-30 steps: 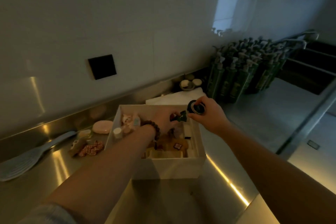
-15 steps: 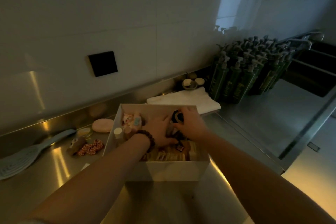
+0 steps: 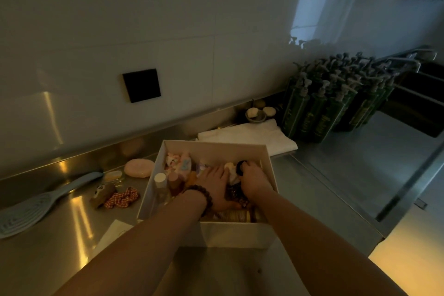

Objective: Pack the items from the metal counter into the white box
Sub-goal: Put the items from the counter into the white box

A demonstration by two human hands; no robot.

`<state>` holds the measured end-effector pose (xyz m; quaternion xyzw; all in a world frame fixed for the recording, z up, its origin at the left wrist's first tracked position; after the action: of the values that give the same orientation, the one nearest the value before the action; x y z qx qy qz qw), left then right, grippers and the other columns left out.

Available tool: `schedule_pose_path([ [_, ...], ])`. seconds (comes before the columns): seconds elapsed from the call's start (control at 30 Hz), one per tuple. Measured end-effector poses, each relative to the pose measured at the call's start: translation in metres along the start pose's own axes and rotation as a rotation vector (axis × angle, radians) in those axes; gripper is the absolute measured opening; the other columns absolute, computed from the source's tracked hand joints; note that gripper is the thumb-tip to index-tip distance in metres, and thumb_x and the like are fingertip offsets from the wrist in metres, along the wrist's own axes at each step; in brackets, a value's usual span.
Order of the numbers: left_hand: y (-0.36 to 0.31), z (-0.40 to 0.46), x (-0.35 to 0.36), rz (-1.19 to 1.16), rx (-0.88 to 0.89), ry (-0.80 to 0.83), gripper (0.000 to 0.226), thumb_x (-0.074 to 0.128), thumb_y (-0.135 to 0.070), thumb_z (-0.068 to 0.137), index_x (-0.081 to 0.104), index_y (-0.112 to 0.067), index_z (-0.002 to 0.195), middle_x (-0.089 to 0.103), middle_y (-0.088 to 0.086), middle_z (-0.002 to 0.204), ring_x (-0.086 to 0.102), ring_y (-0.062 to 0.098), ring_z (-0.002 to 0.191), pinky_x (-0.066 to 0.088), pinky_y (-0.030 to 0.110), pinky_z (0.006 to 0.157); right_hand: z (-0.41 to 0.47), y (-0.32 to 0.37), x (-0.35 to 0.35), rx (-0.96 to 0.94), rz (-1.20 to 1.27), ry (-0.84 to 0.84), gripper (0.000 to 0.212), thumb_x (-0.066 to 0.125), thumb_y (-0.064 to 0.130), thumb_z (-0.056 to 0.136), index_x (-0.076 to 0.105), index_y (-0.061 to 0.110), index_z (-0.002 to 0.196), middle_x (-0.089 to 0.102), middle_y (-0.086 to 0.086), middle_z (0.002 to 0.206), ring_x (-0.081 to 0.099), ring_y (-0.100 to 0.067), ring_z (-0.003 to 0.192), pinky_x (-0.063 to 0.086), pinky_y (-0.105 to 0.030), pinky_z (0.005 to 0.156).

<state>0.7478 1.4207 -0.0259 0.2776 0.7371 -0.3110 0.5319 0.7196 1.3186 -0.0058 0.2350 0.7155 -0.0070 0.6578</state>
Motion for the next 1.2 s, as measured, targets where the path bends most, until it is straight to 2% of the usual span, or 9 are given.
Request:
schedule_pose_path([
  [0.13,0.000,-0.007,-0.014,-0.133,0.010,-0.084,0.110,0.054,-0.074,0.070,0.007,-0.013,0.149,0.013,0.007,0.156,0.014,0.024,0.141,0.009,0.035,0.114,-0.003,0.007,-0.002,-0.060,-0.072,-0.012,0.045,0.045,0.018,0.094,0.036,0.006,0.137,0.037,-0.013,0.142,0.033,-0.024,0.129,0.027,-0.035,0.111],
  [0.33,0.030,-0.040,-0.061,-0.301,-0.092,-0.239,0.091,0.050,-0.068,0.076,0.019,-0.017,0.145,0.028,0.006,0.151,0.030,0.025,0.134,0.024,0.040,0.109,-0.022,0.029,-0.030,-0.155,0.208,-0.135,0.049,0.041,0.025,0.100,0.031,0.013,0.145,0.027,-0.007,0.154,0.024,-0.020,0.141,0.013,-0.029,0.112],
  [0.43,0.050,-0.064,-0.089,-0.332,-0.121,-0.338,0.083,0.053,-0.058,0.082,0.019,-0.017,0.146,0.034,0.008,0.148,0.036,0.025,0.131,0.031,0.038,0.107,-0.031,0.052,-0.043,-0.220,0.267,-0.179,0.047,0.044,0.025,0.098,0.035,0.015,0.144,0.034,-0.006,0.150,0.031,-0.019,0.136,0.020,-0.023,0.103],
  [0.5,0.071,-0.084,-0.103,-0.314,-0.165,-0.401,0.081,0.052,-0.054,0.086,0.017,-0.014,0.147,0.027,0.008,0.152,0.028,0.024,0.137,0.025,0.036,0.110,-0.035,0.077,-0.050,-0.280,0.282,-0.184,0.045,0.045,0.023,0.098,0.038,0.013,0.142,0.036,-0.007,0.149,0.032,-0.020,0.136,0.020,-0.023,0.104],
  [0.63,0.119,-0.133,-0.114,-0.289,-0.299,-0.505,0.078,0.049,-0.053,0.088,0.021,-0.011,0.147,0.028,0.009,0.151,0.027,0.024,0.137,0.023,0.033,0.110,-0.041,0.124,-0.056,-0.378,0.348,-0.212,0.039,0.050,0.024,0.095,0.050,0.012,0.132,0.049,-0.010,0.137,0.044,-0.026,0.127,0.033,-0.036,0.107],
  [0.73,0.155,-0.177,-0.107,-0.287,-0.402,-0.551,0.076,0.052,-0.052,0.087,0.025,-0.013,0.146,0.032,0.008,0.149,0.031,0.024,0.135,0.027,0.034,0.110,-0.044,0.168,-0.044,-0.413,0.279,-0.220,0.034,0.048,0.026,0.096,0.051,0.018,0.129,0.051,-0.007,0.132,0.047,-0.020,0.119,0.032,-0.030,0.100],
  [1.0,0.249,-0.276,-0.059,-0.268,-0.589,-0.559,0.076,0.054,-0.054,0.085,0.028,-0.014,0.144,0.033,0.008,0.148,0.029,0.024,0.135,0.025,0.035,0.111,-0.058,0.291,0.004,-0.604,0.415,-0.132,0.030,0.054,0.020,0.093,0.057,0.015,0.122,0.051,-0.007,0.127,0.047,-0.021,0.117,0.031,-0.022,0.097],
  [1.1,0.283,-0.295,-0.036,-0.263,-0.663,-0.530,0.076,0.053,-0.056,0.085,0.027,-0.017,0.145,0.033,0.007,0.148,0.031,0.024,0.134,0.027,0.037,0.110,-0.051,0.320,0.026,-0.570,0.434,-0.112,0.033,0.056,0.023,0.092,0.056,0.017,0.124,0.049,-0.006,0.130,0.048,-0.021,0.119,0.039,-0.037,0.103],
  [1.2,0.310,-0.299,-0.014,-0.263,-0.680,-0.495,0.078,0.053,-0.058,0.083,0.028,-0.018,0.144,0.036,0.007,0.146,0.035,0.025,0.131,0.029,0.036,0.108,-0.039,0.334,0.061,-0.478,0.356,-0.056,0.041,0.060,0.026,0.089,0.052,0.018,0.128,0.046,-0.007,0.133,0.046,-0.024,0.120,0.038,-0.040,0.103],
])
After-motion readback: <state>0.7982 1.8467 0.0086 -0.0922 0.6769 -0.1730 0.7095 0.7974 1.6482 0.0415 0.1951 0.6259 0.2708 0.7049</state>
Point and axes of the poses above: each hand's wrist, its own z-axis towards the middle knuckle, its own x-axis out of the palm, y = z × x, the point moved 7 cm from there along z, towards the middle knuckle
